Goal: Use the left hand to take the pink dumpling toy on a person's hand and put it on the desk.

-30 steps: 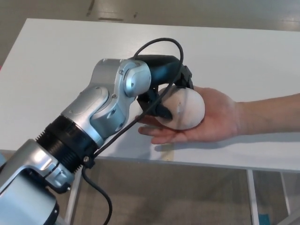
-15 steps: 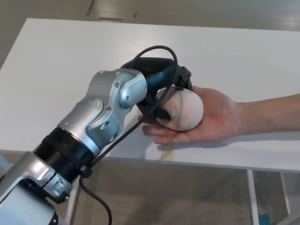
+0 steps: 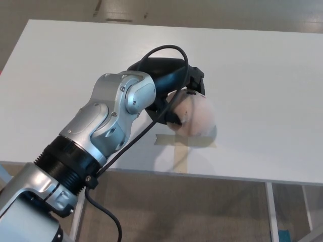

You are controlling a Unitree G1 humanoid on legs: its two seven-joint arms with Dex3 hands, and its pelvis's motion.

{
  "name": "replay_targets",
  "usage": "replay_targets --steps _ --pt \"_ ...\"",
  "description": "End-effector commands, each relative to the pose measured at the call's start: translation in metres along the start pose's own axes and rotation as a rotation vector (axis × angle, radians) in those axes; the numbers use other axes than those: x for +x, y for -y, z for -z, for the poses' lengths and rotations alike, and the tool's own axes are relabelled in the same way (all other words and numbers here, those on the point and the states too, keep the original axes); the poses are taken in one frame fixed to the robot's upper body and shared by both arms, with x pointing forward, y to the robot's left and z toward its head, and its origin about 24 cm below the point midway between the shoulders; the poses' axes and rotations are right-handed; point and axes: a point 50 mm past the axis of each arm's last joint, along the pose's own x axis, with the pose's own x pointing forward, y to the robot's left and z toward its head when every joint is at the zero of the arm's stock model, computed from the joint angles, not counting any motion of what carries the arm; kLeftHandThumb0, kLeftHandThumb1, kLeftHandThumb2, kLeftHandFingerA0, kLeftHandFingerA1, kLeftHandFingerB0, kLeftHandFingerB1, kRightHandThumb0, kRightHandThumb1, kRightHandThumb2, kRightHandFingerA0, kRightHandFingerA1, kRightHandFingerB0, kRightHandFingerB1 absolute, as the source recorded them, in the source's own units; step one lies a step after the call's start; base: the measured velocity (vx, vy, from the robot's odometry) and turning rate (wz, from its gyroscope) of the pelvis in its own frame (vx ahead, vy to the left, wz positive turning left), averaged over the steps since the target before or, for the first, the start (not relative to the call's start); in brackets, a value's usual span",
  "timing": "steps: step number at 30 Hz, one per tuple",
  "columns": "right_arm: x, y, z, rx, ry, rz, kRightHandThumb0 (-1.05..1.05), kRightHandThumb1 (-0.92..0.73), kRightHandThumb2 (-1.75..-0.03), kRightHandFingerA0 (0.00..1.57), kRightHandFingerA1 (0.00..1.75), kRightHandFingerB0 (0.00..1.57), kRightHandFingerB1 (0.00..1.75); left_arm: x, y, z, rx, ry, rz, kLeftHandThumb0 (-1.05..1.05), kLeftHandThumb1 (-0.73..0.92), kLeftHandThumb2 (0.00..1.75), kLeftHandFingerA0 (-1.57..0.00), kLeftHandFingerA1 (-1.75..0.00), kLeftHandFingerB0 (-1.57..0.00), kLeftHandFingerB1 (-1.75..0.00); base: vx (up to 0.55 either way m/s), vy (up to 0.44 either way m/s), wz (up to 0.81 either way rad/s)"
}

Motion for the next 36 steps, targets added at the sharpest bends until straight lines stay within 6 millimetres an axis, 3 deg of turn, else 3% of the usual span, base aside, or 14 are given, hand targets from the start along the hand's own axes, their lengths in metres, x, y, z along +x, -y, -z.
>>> replay_targets --steps 1,4,7,10,15,16,18,21,23,24,27,28,30,36 --pt "0.0 0.004 0.001 -0.004 -0.005 0.004 -0.26 -0.71 -0.61 0.63 0.44 0.56 0.43 0.001 0.0 -0.002 0.014 0.012 -0.013 -0.22 0.77 0.61 -0.63 -1.62 -0.69 -1.19 0.0 0.0 0.0" --pt "0.0 0.004 0.001 -0.002 -0.005 0.003 -0.26 -0.71 -0.61 0.63 0.44 0.56 0.43 0.002 -0.002 -0.003 0.015 0.012 -0.012 -0.22 0.77 0.61 -0.63 -1.62 -0.7 -1.17 0.0 0.0 0.0" --pt "0.0 0.004 0.001 0.002 -0.007 0.002 -0.26 -0.71 -0.61 0.63 0.44 0.55 0.42 0.0 -0.006 -0.006 0.013 0.025 -0.024 -0.22 0.76 0.62 -0.65 -1.59 -0.81 -0.94 0.0 0.0 0.0" --pt "0.0 0.003 -0.001 0.002 -0.002 0.002 -0.26 -0.71 -0.61 0.62 0.44 0.54 0.42 -0.004 -0.014 -0.008 0.007 0.049 -0.054 -0.22 0.76 0.62 -0.65 -1.58 -0.8 -0.96 0.0 0.0 0.0" --pt "0.001 0.003 -0.006 0.014 0.005 -0.001 -0.27 -0.71 -0.61 0.61 0.44 0.54 0.42 -0.024 -0.053 -0.012 0.002 0.146 -0.214 -0.23 0.76 0.63 -0.66 -1.57 -0.81 -0.93 0.0 0.0 0.0" --pt "0.001 0.003 -0.006 0.015 0.003 -0.001 -0.27 -0.71 -0.61 0.61 0.44 0.55 0.42 -0.029 -0.061 -0.01 0.005 0.155 -0.243 -0.24 0.75 0.64 -0.67 -1.56 -0.89 -0.67 0.0 0.0 0.0" --pt "0.001 0.002 -0.005 0.016 0.002 -0.002 -0.27 -0.71 -0.61 0.61 0.44 0.55 0.42 -0.035 -0.069 -0.007 0.008 0.163 -0.275 -0.24 0.75 0.64 -0.67 -1.56 -0.89 -0.67 0.0 0.0 0.0" --pt "0.0 0.003 -0.003 0.01 -0.006 -0.002 -0.27 -0.71 -0.61 0.61 0.44 0.56 0.43 -0.047 -0.081 0.007 0.021 0.15 -0.331 -0.26 0.75 0.64 -0.69 -1.55 -0.83 -0.52 0.0 0.0 0.0" --pt "0.0 0.004 0.0 0.009 -0.012 -0.001 -0.27 -0.71 -0.61 0.61 0.44 0.56 0.43 -0.058 -0.089 0.031 0.017 0.1 -0.375 -0.26 0.75 0.64 -0.69 -1.55 -0.88 -0.57 0.0 0.0 0.0" --pt "0.0 0.004 0.001 0.007 -0.014 -0.001 -0.27 -0.71 -0.61 0.6 0.43 0.56 0.43 -0.061 -0.091 0.04 0.015 0.08 -0.383 -0.26 0.75 0.65 -0.7 -1.54 -0.84 -0.81 0.0 0.0 0.0" --pt "0.0 0.004 0.002 0.001 -0.015 -0.002 -0.27 -0.71 -0.61 0.6 0.43 0.56 0.43 -0.067 -0.094 0.06 0.012 0.02 -0.389 -0.25 0.74 0.65 -0.71 -1.51 -0.83 -0.83 0.0 0.0 0.0" --pt "-0.001 0.005 0.003 0.0 -0.016 -0.001 -0.27 -0.71 -0.61 0.6 0.43 0.56 0.43 -0.07 -0.094 0.069 0.013 -0.008 -0.388 -0.25 0.73 0.65 -0.73 -1.49 -0.88 -0.66 0.0 0.0 0.0" --pt "-0.001 0.006 0.004 0.005 -0.016 0.0 -0.27 -0.71 -0.61 0.6 0.43 0.56 0.43 -0.073 -0.093 0.079 0.006 -0.048 -0.375 -0.26 0.74 0.64 -0.73 -1.47 -0.85 -0.55 0.0 0.0 0.0" --pt "-0.001 0.005 0.005 0.005 -0.021 -0.002 -0.27 -0.71 -0.61 0.61 0.43 0.56 0.43 -0.076 -0.072 0.119 -0.004 -0.194 -0.3 -0.25 0.75 0.66 -0.74 -1.4 -0.9 -0.67 0.0 0.0 0.0"
